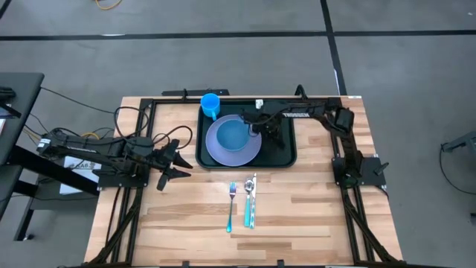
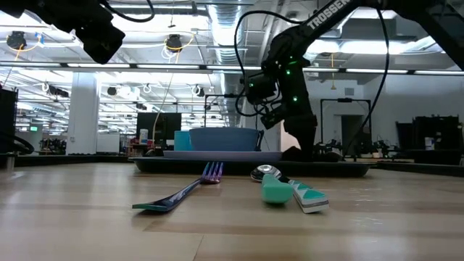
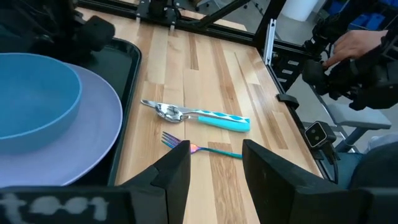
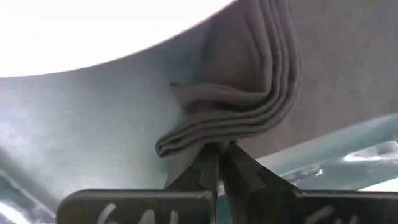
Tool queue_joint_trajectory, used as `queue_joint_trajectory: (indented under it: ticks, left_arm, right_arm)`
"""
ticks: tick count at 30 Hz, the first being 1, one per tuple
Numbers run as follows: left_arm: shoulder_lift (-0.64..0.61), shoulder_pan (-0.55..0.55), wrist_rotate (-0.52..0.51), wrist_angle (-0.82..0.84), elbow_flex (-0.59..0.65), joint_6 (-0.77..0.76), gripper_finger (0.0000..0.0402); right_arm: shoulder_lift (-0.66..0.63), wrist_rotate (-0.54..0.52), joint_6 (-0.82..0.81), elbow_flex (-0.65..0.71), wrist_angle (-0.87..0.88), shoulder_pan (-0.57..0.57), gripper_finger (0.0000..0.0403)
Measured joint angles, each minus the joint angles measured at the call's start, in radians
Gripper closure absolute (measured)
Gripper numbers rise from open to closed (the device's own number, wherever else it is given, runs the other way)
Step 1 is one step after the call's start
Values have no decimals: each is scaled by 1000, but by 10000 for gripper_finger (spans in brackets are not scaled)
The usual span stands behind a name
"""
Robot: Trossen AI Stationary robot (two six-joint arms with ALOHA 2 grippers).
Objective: Set up tray
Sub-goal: Put the black napkin on the black serving tray to the right of the violet plate
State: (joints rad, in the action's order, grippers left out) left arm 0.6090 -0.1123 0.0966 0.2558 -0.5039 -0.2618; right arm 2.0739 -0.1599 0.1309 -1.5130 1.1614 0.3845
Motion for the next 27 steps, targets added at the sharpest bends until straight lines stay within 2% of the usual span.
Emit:
queue_joint_trajectory:
  ticks: [6, 16, 20, 27]
  left_arm:
    - [0, 0, 0, 1, 0, 0, 269]
    - [0, 0, -1, 1, 0, -1, 269]
    - [0, 0, -1, 1, 0, -1, 269]
    - [0, 0, -2, 1, 0, -1, 269]
  right_arm:
    - [0, -6, -62, 0, 32, 28, 403]
    - [0, -6, -219, 0, 134, -4, 403]
    - [0, 5, -223, 0, 128, -38, 403]
    - [0, 93, -201, 0, 48, -80, 403]
